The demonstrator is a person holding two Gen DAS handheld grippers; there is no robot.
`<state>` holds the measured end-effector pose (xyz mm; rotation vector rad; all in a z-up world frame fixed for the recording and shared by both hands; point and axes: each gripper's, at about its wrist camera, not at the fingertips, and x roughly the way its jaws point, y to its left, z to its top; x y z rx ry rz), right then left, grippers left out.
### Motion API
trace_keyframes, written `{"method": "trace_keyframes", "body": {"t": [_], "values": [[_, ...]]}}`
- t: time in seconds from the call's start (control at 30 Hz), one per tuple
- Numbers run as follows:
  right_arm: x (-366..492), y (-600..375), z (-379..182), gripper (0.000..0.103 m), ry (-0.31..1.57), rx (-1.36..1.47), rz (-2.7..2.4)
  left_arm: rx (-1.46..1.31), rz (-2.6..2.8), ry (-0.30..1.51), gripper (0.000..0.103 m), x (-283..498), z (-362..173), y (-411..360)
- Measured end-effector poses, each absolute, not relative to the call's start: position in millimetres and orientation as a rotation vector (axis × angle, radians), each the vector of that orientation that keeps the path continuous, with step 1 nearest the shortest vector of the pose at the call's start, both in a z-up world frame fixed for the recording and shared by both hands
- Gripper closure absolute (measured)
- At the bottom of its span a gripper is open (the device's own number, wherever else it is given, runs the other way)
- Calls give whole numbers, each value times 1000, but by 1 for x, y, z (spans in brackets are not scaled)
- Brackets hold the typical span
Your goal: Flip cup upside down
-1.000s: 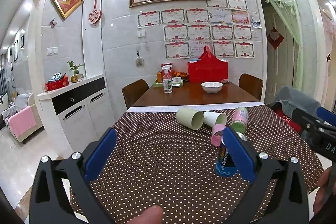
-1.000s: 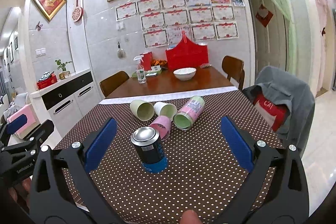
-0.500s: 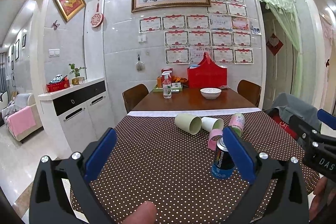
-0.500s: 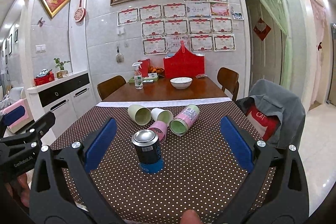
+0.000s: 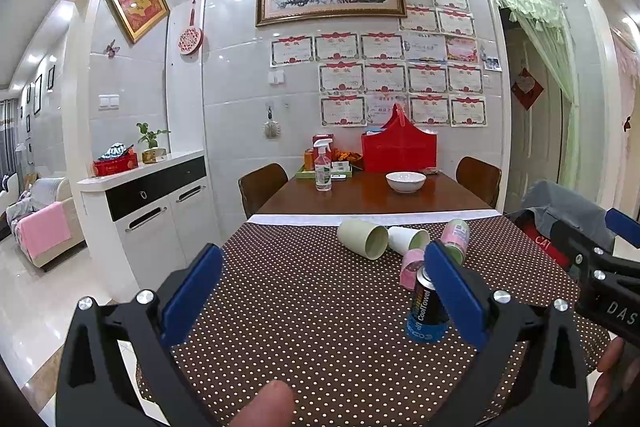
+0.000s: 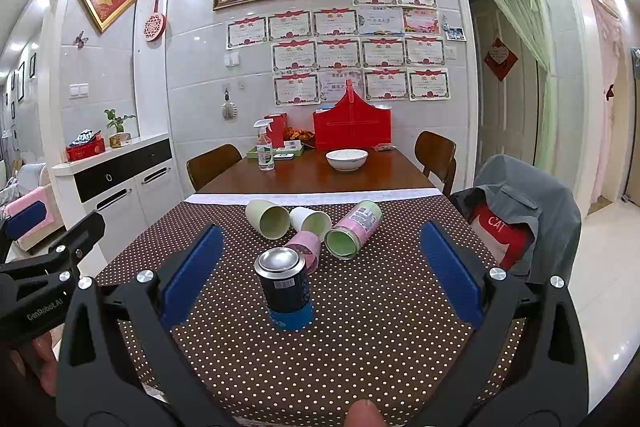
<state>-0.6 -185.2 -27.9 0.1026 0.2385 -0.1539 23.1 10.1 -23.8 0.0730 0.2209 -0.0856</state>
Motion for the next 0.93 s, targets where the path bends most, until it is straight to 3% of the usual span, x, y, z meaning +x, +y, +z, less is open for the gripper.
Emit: {"method": "trace_keyframes", "body": {"t": [0.93], "values": [[5, -185, -32, 6, 254, 110, -146, 82, -75, 186, 4, 25, -20, 9]]}}
